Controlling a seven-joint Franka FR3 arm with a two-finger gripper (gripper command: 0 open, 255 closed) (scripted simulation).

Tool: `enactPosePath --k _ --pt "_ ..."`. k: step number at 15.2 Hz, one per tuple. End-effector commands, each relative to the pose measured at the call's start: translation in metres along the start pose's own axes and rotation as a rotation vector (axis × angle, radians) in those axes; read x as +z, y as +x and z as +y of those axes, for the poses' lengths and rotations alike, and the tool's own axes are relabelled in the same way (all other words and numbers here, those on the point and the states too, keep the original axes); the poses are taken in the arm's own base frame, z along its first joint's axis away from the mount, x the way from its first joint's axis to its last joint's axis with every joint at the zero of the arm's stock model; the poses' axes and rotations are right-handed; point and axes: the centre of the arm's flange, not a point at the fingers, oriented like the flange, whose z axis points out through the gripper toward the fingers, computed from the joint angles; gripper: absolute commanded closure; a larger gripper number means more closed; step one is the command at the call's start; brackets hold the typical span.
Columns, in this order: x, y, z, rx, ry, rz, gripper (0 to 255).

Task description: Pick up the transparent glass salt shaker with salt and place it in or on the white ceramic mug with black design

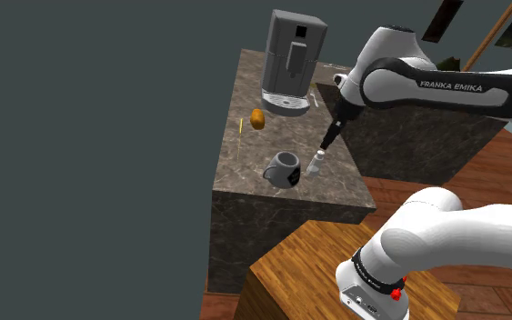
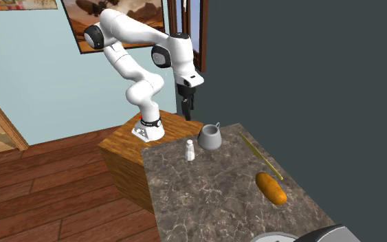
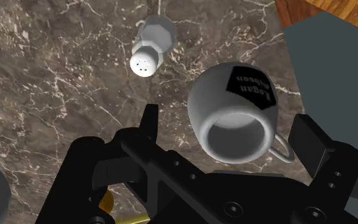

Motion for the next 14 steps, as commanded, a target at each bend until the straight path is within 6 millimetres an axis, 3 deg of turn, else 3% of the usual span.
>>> enactPosePath --k 1,9,14 --pt "0.021 -0.010 0.015 -0.025 0.010 0.023 0" --pt "0.105 -0.039 0.079 -0.112 0.054 0.102 0" --pt "0.131 -0.036 0.077 -0.112 0.054 0.102 0"
